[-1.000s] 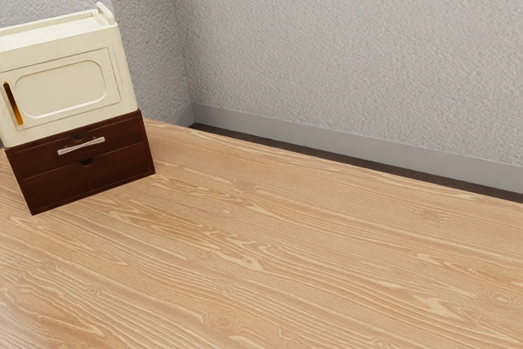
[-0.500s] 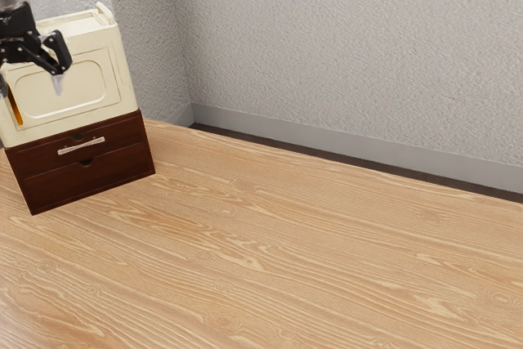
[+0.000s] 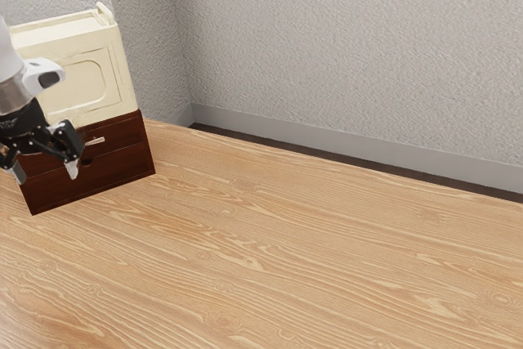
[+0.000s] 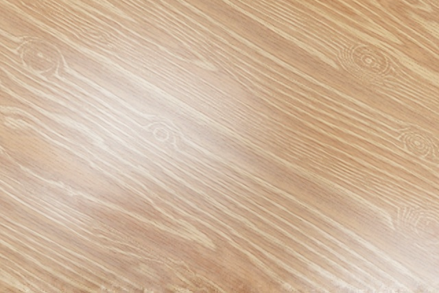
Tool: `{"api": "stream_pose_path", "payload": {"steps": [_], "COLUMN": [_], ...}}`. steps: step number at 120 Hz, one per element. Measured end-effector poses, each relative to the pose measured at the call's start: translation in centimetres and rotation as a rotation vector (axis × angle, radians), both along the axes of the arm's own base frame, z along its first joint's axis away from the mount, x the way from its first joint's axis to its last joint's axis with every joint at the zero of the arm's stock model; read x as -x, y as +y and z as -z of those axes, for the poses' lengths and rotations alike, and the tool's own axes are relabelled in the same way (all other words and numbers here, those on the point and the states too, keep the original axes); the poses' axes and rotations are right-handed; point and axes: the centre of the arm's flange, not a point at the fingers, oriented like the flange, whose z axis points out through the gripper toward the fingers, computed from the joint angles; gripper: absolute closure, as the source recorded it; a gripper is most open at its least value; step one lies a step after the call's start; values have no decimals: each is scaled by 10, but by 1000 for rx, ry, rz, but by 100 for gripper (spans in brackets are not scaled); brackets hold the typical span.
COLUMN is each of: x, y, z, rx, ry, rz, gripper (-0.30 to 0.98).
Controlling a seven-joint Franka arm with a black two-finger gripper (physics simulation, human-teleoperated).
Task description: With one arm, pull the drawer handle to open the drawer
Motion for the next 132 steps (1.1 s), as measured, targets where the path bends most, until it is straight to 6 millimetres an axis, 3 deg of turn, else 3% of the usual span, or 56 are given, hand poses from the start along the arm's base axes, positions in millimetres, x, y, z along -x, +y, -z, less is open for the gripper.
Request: {"api": "stream_pose_path", "payload": {"steps": [10,22,35,50,66,74,95,115,132], "x": [12,18,23,29,40,41,7,-34,-59], "y": [-1,-14,7,25,64,74,96,90,101], "z": [20,14,9,17,14,14,52,58,82], "rx": [35,35,17,-54,-124,-143,-115,-169,-196], "ry": [18,-17,-57,-26,-1,2,24,-33,-61], "rz": [-12,93,244,440,591,690,953,1171,1281], "gripper": [0,0,0,0,0,0,0,0,0]}}
